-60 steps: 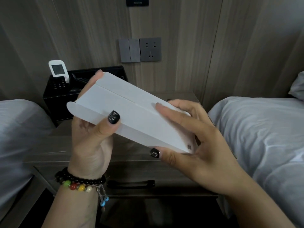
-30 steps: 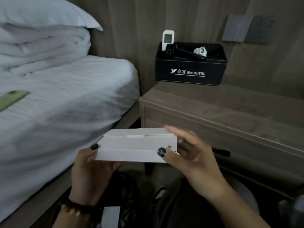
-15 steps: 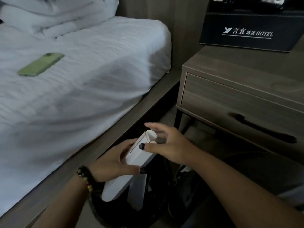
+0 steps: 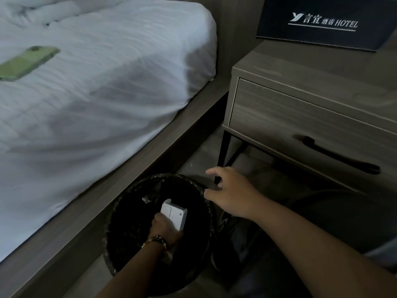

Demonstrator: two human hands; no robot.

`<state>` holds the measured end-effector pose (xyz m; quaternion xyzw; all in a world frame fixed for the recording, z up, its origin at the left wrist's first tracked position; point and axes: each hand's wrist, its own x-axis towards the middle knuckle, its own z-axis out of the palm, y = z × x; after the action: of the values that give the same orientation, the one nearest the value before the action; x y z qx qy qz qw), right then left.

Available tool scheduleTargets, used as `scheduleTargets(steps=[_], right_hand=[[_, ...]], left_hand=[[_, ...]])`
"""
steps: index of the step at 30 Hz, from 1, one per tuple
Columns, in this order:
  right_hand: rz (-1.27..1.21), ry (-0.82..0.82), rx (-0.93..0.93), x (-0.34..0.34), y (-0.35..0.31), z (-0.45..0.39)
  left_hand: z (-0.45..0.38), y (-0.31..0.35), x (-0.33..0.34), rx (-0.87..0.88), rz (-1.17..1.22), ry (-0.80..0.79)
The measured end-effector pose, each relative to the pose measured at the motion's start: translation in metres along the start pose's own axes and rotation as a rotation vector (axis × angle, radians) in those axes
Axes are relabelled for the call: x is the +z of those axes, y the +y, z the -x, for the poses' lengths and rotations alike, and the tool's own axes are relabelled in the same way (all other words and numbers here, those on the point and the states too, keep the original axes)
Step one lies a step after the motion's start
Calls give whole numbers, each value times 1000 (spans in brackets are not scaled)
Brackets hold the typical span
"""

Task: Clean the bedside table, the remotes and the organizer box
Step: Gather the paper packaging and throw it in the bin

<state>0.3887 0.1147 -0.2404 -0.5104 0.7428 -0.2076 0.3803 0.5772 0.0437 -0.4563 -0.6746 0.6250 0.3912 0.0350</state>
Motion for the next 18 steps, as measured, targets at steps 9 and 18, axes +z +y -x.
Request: scheduleTargets(steps=[9, 18], right_hand=[[4, 113, -83, -11, -13, 8], [-349, 594, -336, -84, -35, 57]], left_hand=[[20, 22, -30, 214, 28, 139], [150, 156, -121, 881, 516, 370]])
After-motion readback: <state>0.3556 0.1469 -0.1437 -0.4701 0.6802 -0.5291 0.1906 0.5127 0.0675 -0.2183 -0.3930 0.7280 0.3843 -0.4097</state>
